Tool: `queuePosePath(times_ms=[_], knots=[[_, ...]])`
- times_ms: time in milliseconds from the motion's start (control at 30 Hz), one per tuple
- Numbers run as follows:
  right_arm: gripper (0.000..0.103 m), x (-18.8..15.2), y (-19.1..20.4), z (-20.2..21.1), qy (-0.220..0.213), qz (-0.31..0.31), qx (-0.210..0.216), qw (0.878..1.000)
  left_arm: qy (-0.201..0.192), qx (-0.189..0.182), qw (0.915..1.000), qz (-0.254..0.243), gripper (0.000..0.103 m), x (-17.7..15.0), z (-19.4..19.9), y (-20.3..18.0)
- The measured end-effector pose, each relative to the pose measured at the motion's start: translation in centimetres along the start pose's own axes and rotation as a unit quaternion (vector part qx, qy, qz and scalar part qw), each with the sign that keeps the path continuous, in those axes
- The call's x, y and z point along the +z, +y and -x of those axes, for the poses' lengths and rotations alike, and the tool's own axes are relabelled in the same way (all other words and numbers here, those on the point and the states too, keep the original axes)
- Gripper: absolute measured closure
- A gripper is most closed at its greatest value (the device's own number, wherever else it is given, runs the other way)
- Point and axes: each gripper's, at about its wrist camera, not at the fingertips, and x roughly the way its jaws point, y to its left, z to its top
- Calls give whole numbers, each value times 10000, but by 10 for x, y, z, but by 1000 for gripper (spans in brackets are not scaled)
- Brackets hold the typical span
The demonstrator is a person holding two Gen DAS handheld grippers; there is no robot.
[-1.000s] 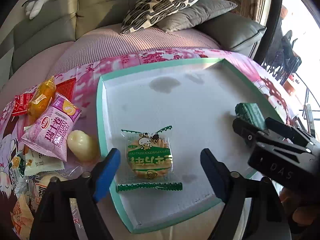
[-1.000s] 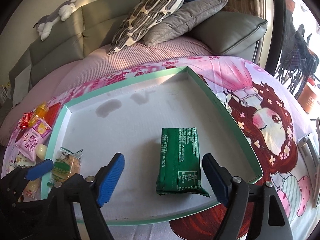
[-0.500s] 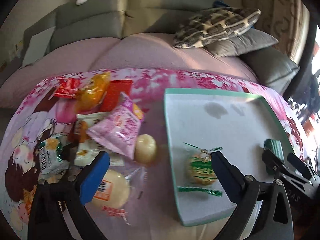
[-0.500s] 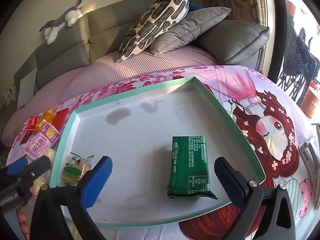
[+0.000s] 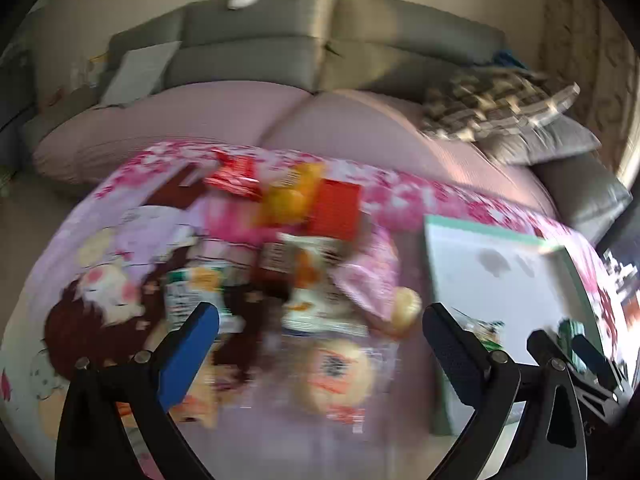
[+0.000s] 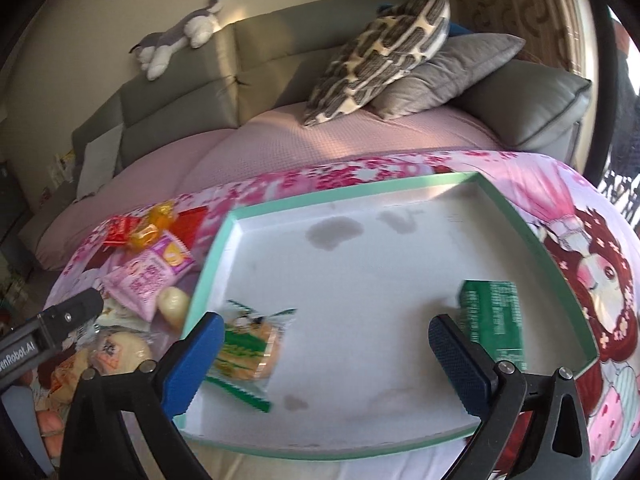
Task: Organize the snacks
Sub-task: 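Withdraw both tools from the tray back toward the snack pile, then grasp the yellow bread bag with the left tool while the right tool grasps the steamed bun bag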
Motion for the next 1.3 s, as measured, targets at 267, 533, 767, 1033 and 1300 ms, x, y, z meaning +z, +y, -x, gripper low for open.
queuePosePath(times_ms=[267,533,767,1033,1300], knots=[[0,-2,59,-3,-2,411,616,9973,-127,324,9981,500,1,1,16,61],[0,-14,124,-12,171,784,1203,9895,-191,589,9936,940,1,0,24,109],[0,-28,159,-21,367,1085,1343,9843,218,472,9918,1169,1,-12,10,131],[0,-39,171,-37,626,1241,1160,9835,877,326,9874,1273,1,-34,-21,134],[4,-47,177,-47,787,1341,1041,9823,1297,304,9791,1538,2,-50,-42,140]])
